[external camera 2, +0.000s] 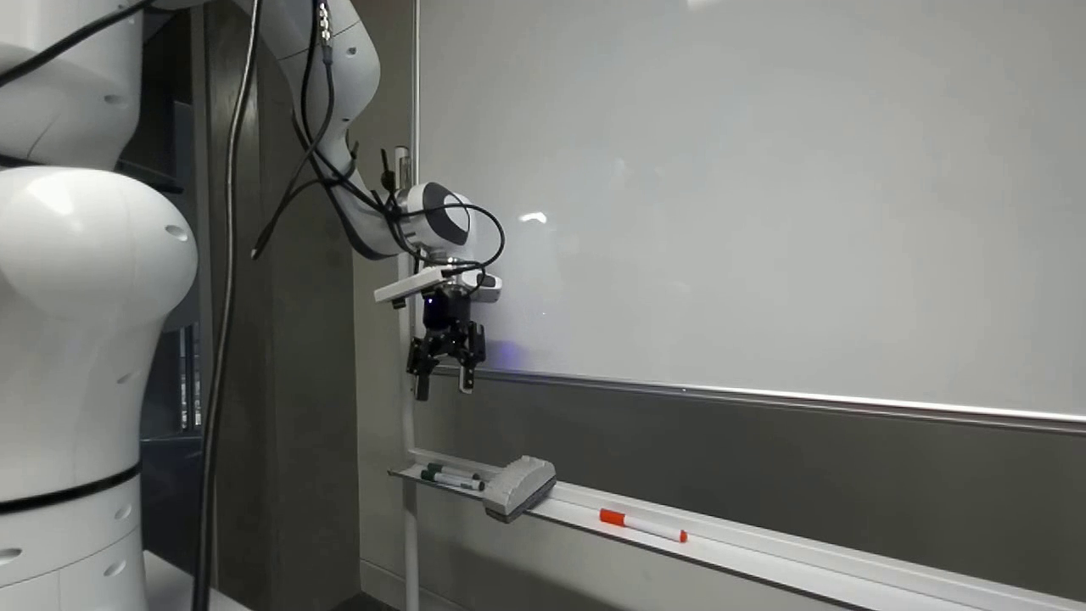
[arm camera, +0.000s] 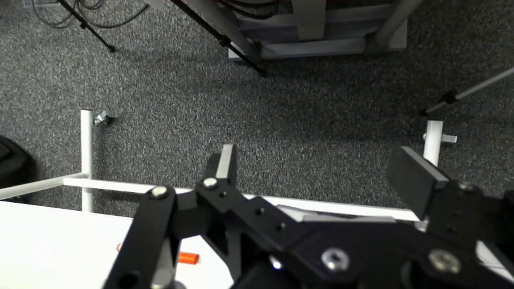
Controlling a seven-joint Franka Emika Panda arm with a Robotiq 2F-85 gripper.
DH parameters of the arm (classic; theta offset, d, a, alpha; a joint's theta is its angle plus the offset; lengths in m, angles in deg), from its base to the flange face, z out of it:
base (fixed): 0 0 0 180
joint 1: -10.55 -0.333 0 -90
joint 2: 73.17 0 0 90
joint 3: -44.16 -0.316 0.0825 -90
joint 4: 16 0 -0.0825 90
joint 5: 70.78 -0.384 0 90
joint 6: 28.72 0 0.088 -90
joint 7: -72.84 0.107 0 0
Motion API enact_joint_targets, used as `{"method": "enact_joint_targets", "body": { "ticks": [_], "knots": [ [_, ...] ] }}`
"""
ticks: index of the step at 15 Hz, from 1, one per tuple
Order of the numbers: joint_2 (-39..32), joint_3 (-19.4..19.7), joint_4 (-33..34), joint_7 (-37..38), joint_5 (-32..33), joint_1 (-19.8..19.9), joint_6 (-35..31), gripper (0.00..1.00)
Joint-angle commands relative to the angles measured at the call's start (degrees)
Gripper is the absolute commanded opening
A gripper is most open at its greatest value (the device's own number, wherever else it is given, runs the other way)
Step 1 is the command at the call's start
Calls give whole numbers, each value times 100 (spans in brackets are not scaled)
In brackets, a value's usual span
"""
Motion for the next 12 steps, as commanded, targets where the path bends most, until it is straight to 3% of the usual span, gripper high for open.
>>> {"method": "enact_joint_targets", "body": {
  "ticks": [1,6,12],
  "knots": [
    [608,-156,-571,-241,-100,249,-649,100],
    [660,-178,-817,-453,-160,328,-987,100],
    [432,-256,-567,-264,-35,324,-763,100]
  ]
}}
